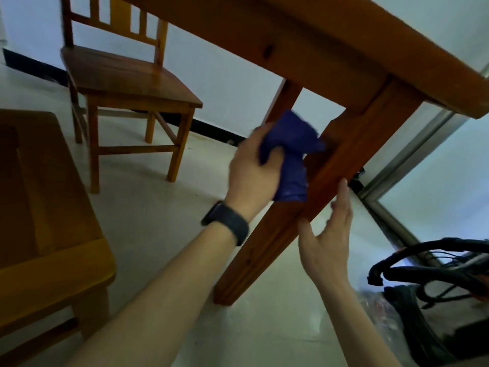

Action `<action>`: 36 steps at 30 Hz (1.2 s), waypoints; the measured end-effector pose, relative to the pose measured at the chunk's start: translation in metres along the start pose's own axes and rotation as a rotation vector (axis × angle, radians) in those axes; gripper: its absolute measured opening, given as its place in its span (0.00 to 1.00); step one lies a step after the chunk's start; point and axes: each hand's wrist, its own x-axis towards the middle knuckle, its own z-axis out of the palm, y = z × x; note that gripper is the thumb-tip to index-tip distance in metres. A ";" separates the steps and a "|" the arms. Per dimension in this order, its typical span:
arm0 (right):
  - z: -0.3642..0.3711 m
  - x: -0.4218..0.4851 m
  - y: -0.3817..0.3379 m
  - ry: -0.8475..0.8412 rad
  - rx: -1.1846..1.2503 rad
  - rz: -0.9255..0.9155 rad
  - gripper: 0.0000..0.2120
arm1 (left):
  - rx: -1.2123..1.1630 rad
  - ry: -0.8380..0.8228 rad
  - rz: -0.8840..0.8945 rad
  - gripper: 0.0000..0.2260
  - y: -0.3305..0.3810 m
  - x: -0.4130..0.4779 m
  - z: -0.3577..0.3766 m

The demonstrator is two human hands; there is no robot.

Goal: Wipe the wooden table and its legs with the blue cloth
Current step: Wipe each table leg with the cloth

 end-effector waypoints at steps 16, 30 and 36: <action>0.037 -0.071 0.045 -0.325 -0.135 0.127 0.41 | 0.591 -0.187 -0.607 0.18 -0.183 -0.119 -0.094; 0.073 -0.094 0.070 -0.321 -0.128 0.119 0.44 | 0.557 -0.373 -0.793 0.15 -0.240 -0.163 -0.043; 0.086 -0.118 0.095 -0.450 -0.121 0.292 0.47 | 0.697 -0.304 -0.811 0.18 -0.280 -0.145 -0.071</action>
